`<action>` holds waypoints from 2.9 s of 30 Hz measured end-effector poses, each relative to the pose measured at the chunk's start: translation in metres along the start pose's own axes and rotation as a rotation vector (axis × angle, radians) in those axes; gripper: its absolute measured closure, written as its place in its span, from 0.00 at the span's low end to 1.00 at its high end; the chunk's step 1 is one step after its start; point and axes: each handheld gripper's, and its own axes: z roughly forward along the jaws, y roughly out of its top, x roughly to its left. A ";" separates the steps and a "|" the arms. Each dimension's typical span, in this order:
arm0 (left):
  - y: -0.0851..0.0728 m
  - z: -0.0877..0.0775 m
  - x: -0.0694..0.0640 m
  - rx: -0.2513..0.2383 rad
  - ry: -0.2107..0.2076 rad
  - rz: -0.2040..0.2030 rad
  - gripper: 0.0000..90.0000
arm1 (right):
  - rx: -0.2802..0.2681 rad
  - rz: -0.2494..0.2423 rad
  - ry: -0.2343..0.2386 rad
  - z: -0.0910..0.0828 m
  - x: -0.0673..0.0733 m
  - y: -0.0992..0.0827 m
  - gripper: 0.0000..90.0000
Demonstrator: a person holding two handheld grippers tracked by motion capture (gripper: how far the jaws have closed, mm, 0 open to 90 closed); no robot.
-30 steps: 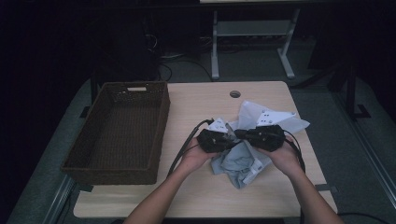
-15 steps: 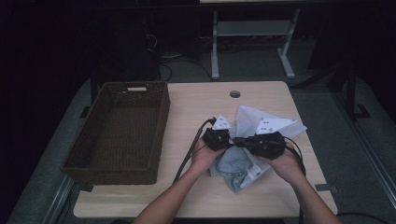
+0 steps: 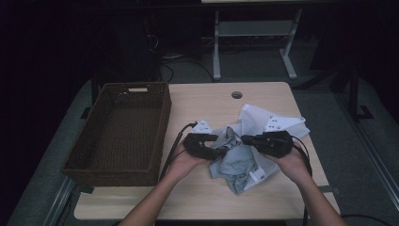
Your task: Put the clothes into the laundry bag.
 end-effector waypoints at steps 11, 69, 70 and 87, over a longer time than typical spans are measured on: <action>-0.025 0.024 0.006 0.106 -0.024 -0.004 0.48 | 0.008 0.007 0.000 0.003 -0.003 -0.002 0.98; 0.023 0.051 -0.021 -0.216 0.001 0.014 0.98 | -0.065 -0.024 0.083 -0.002 0.014 0.017 0.99; 0.023 0.057 -0.021 -0.191 0.011 0.024 0.98 | -0.063 -0.017 0.084 -0.002 0.013 0.016 0.99; 0.012 -0.001 -0.009 -0.150 0.049 0.027 0.43 | -0.030 0.007 -0.001 0.001 -0.003 0.008 0.99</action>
